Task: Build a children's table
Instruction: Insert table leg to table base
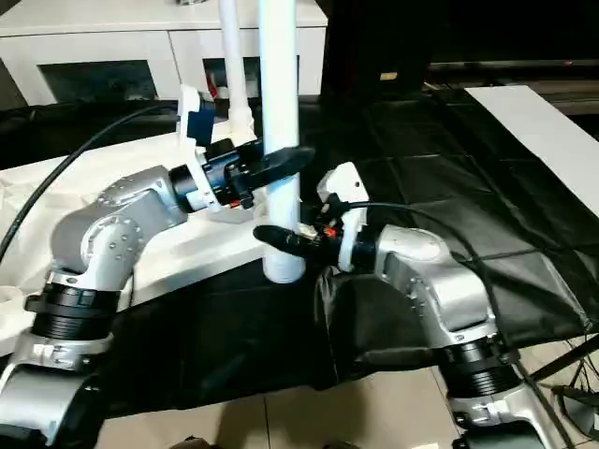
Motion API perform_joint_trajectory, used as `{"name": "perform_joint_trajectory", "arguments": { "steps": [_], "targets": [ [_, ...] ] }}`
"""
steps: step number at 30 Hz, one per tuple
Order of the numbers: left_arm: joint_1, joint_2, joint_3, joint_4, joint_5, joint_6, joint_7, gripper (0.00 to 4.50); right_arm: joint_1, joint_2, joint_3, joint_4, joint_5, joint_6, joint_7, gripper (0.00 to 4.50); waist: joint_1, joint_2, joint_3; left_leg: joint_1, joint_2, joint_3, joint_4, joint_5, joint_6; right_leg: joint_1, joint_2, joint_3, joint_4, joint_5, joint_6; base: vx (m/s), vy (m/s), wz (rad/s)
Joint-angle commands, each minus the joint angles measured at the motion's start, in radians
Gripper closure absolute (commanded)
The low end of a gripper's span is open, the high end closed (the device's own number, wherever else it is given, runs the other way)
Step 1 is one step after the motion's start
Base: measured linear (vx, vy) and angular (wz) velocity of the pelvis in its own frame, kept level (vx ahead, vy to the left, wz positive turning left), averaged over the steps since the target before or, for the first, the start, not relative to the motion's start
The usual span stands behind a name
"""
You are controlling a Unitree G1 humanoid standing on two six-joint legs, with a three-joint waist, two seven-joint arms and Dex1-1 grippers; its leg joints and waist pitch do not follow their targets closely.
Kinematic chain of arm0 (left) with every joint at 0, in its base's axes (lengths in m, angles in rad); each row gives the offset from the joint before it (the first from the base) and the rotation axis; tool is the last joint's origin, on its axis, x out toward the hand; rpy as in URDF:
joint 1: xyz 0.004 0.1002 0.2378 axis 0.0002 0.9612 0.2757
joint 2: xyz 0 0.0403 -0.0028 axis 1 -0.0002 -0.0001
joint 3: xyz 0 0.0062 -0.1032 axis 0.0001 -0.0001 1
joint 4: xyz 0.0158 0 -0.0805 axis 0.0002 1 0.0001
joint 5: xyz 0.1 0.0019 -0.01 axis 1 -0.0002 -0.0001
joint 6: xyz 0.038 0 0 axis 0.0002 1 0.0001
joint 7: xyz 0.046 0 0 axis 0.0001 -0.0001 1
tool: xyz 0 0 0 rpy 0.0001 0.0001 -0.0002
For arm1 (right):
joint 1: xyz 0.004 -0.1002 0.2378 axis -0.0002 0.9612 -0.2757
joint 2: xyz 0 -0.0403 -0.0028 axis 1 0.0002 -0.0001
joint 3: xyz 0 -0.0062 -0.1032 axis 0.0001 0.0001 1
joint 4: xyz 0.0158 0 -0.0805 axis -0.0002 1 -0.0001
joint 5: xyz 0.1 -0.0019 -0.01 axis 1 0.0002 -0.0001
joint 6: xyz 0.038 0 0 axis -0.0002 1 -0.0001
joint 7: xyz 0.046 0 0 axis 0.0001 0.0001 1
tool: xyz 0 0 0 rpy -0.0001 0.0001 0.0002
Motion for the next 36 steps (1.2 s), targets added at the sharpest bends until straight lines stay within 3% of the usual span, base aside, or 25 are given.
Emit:
{"name": "perform_joint_trajectory", "arguments": {
  "steps": [1,12,13,16,22,30,32,36],
  "targets": [
    [-0.017,0.006,-0.019,-0.018,0.008,-0.012,-0.012,2.67,-0.016,-0.014,-0.011,-0.016,0.002,0.023,0.012,1.48,0.003,-0.007,-0.077,0.012,0.029,-0.006,-0.060,-0.080,0.068,0.072,-0.043,0.041,-0.055,-0.041,-0.257,0.000,0.000,0.00],
    [-0.016,0.003,-0.024,-0.021,0.001,-0.014,-0.019,2.68,-0.032,-0.018,0.005,-0.001,0.004,0.062,0.029,1.48,0.003,-0.008,-0.078,0.011,0.029,-0.006,-0.058,-0.079,0.067,0.071,-0.043,0.040,-0.054,-0.050,-0.255,0.000,0.000,0.00],
    [-0.015,0.003,-0.025,-0.021,0.000,-0.014,-0.019,2.68,-0.036,-0.011,0.006,0.004,0.004,0.065,0.026,1.75,0.003,-0.008,-0.078,0.011,0.029,-0.006,-0.058,-0.080,0.068,0.071,-0.043,0.040,-0.054,-0.050,-0.256,0.000,0.000,0.00],
    [-0.016,0.003,-0.027,-0.020,-0.001,-0.015,-0.020,2.68,-0.045,0.002,0.007,0.021,0.000,0.066,0.023,1.86,0.003,-0.007,-0.078,0.013,0.029,-0.006,-0.058,-0.085,0.065,0.069,-0.043,0.040,-0.054,-0.057,-0.258,0.000,0.000,0.00],
    [-0.013,0.009,-0.027,-0.018,0.000,-0.016,-0.025,2.68,-0.053,0.009,0.004,0.034,-0.002,0.062,0.026,2.50,0.005,-0.008,-0.078,0.012,0.029,-0.006,-0.057,-0.077,0.065,0.070,-0.043,0.040,-0.052,-0.044,-0.258,0.000,0.000,0.00],
    [-0.013,0.017,-0.027,-0.007,0.005,-0.022,-0.032,2.68,-0.052,0.009,0.004,0.039,-0.008,0.060,0.031,2.66,0.005,-0.007,-0.078,0.012,0.029,-0.006,-0.058,-0.085,0.057,0.070,-0.043,0.040,-0.053,-0.056,-0.252,0.000,0.000,0.00],
    [-0.014,0.016,-0.026,-0.007,0.012,-0.022,-0.019,2.12,-0.051,0.010,0.004,0.038,-0.008,0.060,0.031,2.66,0.005,-0.007,-0.078,0.012,0.029,-0.006,-0.057,-0.080,0.059,0.070,-0.043,0.040,-0.052,-0.045,-0.255,0.000,0.000,0.00],
    [-0.008,0.016,-0.015,-0.018,-0.012,0.032,-0.002,1.78,-0.049,0.021,-0.013,0.036,-0.009,0.049,0.006,2.66,0.005,-0.009,-0.078,0.012,0.028,-0.006,-0.057,-0.083,0.057,0.070,-0.043,0.040,-0.052,-0.051,-0.257,0.000,0.000,0.00]
  ]
}}
